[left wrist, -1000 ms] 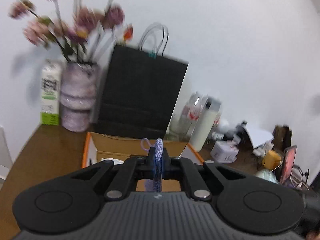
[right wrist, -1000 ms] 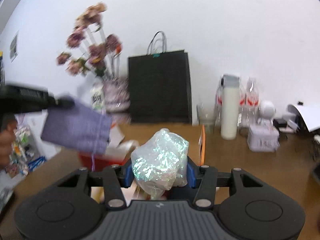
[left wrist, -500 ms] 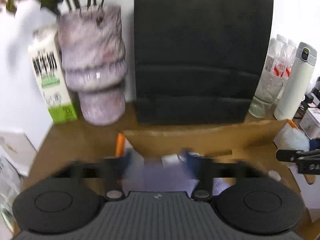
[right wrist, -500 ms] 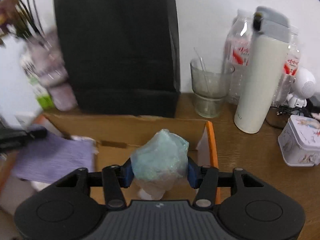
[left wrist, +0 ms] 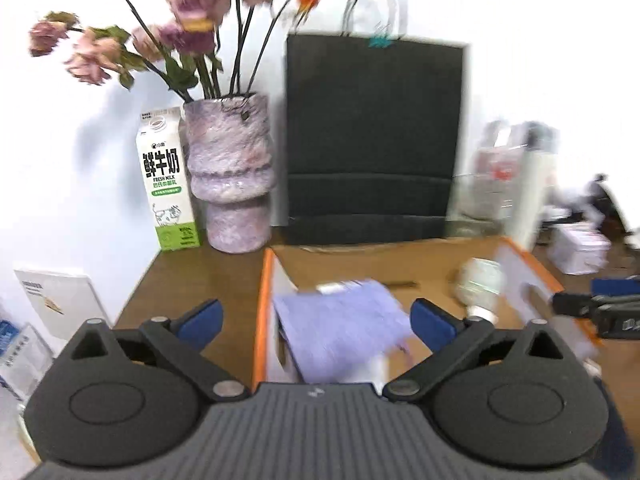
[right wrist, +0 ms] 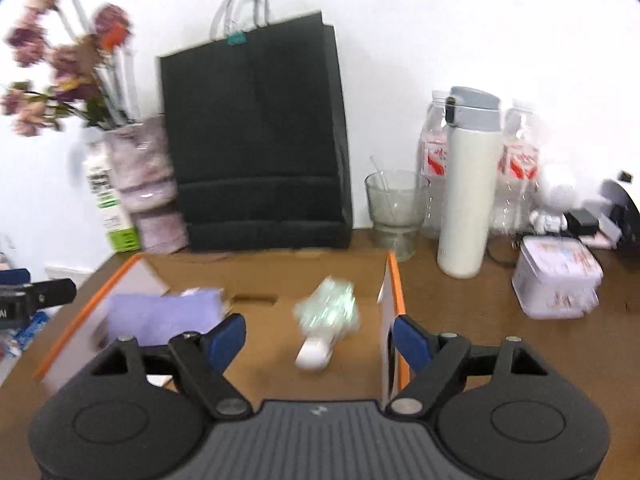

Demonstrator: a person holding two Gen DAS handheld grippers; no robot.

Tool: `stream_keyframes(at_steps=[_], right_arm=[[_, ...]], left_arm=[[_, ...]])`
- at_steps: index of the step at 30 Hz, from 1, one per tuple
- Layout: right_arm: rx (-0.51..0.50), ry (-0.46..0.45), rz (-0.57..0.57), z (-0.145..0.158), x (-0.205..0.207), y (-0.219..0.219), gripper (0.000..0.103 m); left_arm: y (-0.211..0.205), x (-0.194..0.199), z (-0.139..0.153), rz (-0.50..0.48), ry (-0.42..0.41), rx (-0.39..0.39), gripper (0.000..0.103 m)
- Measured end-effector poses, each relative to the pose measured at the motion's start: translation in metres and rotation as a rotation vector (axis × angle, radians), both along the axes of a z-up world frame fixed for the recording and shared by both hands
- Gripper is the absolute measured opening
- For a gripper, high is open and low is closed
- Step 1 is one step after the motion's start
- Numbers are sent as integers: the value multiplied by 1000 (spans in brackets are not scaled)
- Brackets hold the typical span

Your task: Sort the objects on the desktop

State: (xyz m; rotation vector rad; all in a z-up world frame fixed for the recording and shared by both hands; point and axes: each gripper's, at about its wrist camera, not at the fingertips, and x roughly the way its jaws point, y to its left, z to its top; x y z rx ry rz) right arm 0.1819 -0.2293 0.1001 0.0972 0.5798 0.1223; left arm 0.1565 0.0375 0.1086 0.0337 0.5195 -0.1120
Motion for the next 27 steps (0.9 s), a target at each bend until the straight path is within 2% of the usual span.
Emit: stream_keyframes(at_steps=[2,5,7,13,15,18,22,24,27], right_arm=[[-10,-9,15,-4,-39,0,81],[8,-20,25,-13,-97,-1,83],[34,-1,24,-24,-131,-1,83],[6,15,39,-59,-218,17,83],[-11,4,32,-67,-237,19,83],[-53,-10,20,-74,-255,21,83],[-10,-1,4,-83,-262,16,83],[-14,-2,-8,-87,-263,16,83],[-38,-36,-10,-90,-264,20,83]], left_arm=[[5,-40,-3,6,-22,-47,103],[4,-96,-21,71,-50,-20,103],[2,-124,-39,95,-10,-8,103],[10,-186,-84,62,83,-100,103],[10,-196,-93,48,99,-93,103],[8,-207,-101,33,75,-85,103],[-1,-208,-108,36,72,-20,103],[-1,-210,-108,36,51,-17,103],[2,-209,-110,37,69,-22,103]])
